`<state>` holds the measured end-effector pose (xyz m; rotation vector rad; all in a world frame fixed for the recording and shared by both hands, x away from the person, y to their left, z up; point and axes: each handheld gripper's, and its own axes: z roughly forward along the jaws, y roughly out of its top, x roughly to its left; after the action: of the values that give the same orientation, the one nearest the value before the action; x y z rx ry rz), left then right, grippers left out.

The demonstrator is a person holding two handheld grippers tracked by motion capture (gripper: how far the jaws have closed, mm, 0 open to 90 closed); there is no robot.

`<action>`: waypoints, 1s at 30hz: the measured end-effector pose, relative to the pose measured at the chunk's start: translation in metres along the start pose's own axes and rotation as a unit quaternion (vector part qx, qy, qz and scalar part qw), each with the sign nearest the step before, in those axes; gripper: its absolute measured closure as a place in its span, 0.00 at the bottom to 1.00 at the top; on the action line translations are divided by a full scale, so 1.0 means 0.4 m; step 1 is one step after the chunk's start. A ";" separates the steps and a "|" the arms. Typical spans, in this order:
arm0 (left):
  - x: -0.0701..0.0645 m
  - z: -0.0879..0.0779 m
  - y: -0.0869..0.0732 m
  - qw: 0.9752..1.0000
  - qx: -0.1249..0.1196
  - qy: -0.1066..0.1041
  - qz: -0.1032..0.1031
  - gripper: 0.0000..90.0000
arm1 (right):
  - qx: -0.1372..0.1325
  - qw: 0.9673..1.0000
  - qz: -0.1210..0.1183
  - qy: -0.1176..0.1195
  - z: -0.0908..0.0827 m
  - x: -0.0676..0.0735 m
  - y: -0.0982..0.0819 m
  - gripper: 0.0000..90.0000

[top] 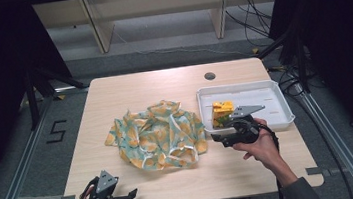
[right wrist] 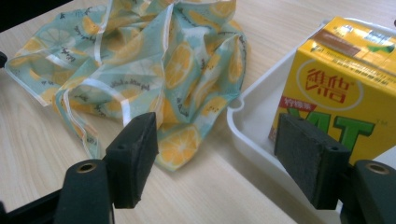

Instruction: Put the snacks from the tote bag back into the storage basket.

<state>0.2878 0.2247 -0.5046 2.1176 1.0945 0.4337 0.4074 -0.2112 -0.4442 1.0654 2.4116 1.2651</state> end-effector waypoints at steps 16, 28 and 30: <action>0.000 -0.001 0.001 1.000 0.004 -0.001 0.003 0.22 | -0.001 1.000 -0.003 -0.002 0.004 0.012 -0.042 0.31; 0.000 0.000 0.001 1.000 0.003 -0.002 0.003 0.22 | 0.009 1.000 -0.002 -0.003 0.000 0.020 -0.075 0.30; -0.001 0.000 0.001 1.000 0.004 -0.001 0.002 0.22 | 0.014 1.000 -0.003 -0.004 -0.002 0.021 -0.079 0.30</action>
<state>0.2878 0.2244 -0.5044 2.1267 1.0917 0.4302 0.3850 -0.2175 -0.4675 1.0689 2.4304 1.2265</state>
